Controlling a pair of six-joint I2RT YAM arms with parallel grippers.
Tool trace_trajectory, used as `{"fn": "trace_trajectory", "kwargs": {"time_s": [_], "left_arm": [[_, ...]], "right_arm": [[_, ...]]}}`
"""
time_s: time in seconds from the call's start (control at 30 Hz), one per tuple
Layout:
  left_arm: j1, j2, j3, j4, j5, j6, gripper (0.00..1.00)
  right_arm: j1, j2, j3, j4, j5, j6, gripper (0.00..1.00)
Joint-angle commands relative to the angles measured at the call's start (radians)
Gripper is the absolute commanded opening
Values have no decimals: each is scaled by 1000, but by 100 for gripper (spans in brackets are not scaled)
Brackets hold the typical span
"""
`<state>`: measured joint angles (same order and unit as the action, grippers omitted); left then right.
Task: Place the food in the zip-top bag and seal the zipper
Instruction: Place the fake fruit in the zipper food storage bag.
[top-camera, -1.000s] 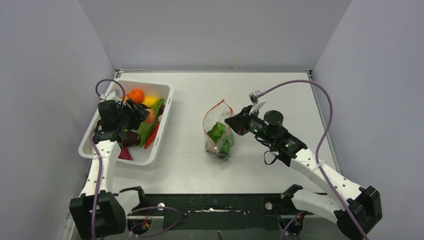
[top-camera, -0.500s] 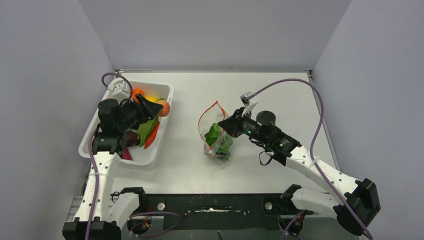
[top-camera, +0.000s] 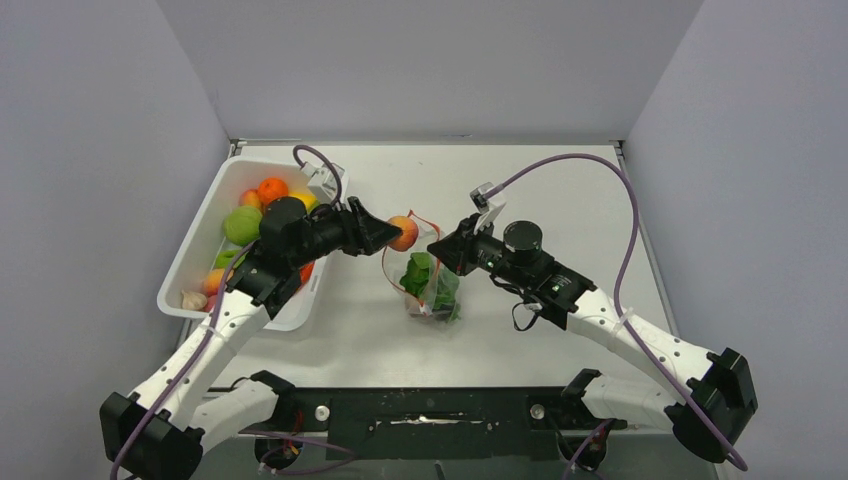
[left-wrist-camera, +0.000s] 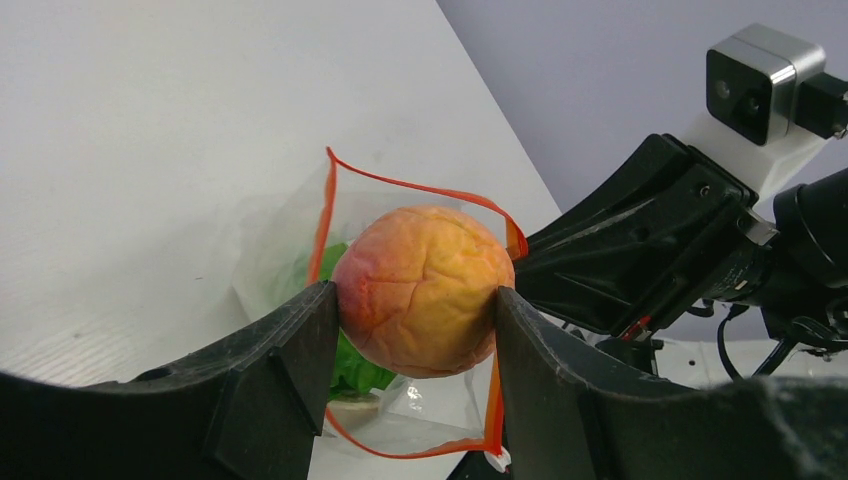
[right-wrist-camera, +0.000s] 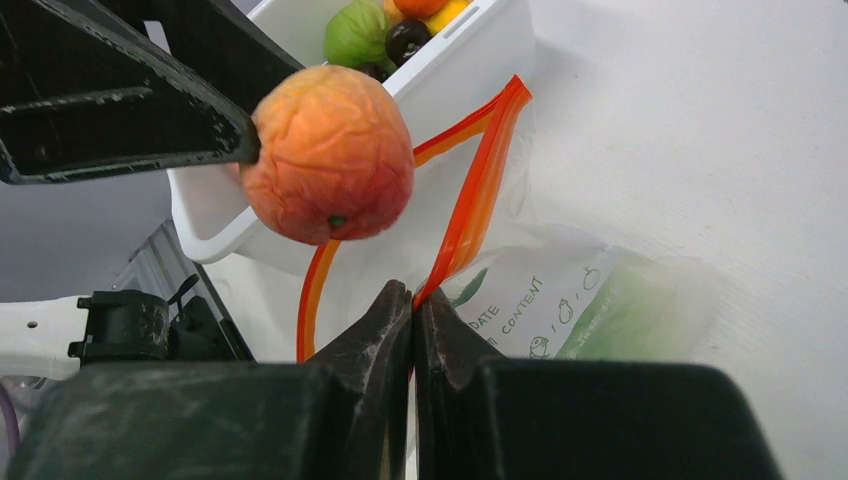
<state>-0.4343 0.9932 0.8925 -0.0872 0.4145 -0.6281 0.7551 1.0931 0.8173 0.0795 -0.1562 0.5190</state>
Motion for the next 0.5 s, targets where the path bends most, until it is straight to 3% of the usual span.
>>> {"fn": "trace_trajectory", "kwargs": {"time_s": [0.0, 0.2, 0.47], "left_arm": [[-57, 33, 16, 97, -61, -5, 27], [-83, 75, -1, 71, -113, 24, 28], [-95, 106, 27, 31, -132, 63, 56]], "right_arm": [[12, -9, 55, 68, 29, -14, 0], [13, -19, 51, 68, 43, -13, 0], [15, -27, 53, 67, 47, -17, 0]]}}
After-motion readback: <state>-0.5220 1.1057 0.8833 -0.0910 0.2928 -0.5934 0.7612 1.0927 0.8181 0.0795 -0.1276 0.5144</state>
